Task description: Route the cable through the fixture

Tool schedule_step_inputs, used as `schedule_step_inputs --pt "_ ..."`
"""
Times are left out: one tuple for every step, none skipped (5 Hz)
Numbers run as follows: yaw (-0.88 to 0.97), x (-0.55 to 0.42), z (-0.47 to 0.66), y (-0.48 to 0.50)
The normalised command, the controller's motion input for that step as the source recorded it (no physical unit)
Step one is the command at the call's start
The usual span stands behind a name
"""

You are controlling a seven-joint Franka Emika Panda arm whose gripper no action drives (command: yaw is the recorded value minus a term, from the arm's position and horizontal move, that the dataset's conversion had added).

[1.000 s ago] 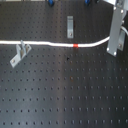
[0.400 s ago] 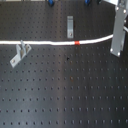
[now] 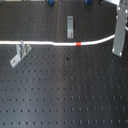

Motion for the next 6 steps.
schedule_step_inputs --pt "0.0 -0.013 0.0 -0.131" --pt "0.0 -0.001 0.0 -0.221" --pt "0.0 0.023 0.0 -0.298" --pt "0.0 0.028 0.06 -0.149" --pt "0.0 0.001 0.14 0.002" --pt "0.0 -0.032 0.36 0.024"
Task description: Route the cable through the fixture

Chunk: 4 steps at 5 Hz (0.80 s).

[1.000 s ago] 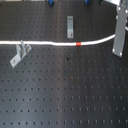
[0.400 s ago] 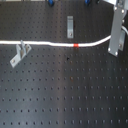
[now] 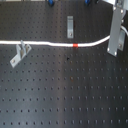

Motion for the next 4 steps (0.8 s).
schedule_step_inputs --pt "0.0 -0.045 0.4 0.031" --pt "0.02 -0.024 0.49 0.021" --pt "0.0 -0.024 0.2 -0.045" --pt "0.0 -0.011 0.0 -0.075"
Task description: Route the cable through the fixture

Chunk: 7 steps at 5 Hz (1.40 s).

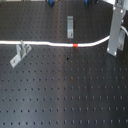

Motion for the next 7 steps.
schedule_step_inputs --pt "0.04 -0.043 0.0 -0.171" --pt "0.0 0.0 0.03 0.0" --pt "-0.06 -0.042 0.51 0.263" --pt "-0.03 -0.014 0.48 0.127" --pt "0.0 0.003 0.38 0.007" --pt "0.01 -0.142 -0.02 0.074" --pt "0.0 -0.149 -0.02 0.195"
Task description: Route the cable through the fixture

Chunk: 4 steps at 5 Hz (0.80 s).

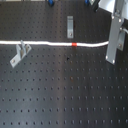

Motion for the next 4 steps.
schedule_step_inputs --pt "0.16 -0.174 0.0 0.093" --pt "0.23 -0.257 0.0 0.144" --pt "0.29 -0.307 -0.01 0.124" --pt "0.44 -0.406 -0.01 -0.095"
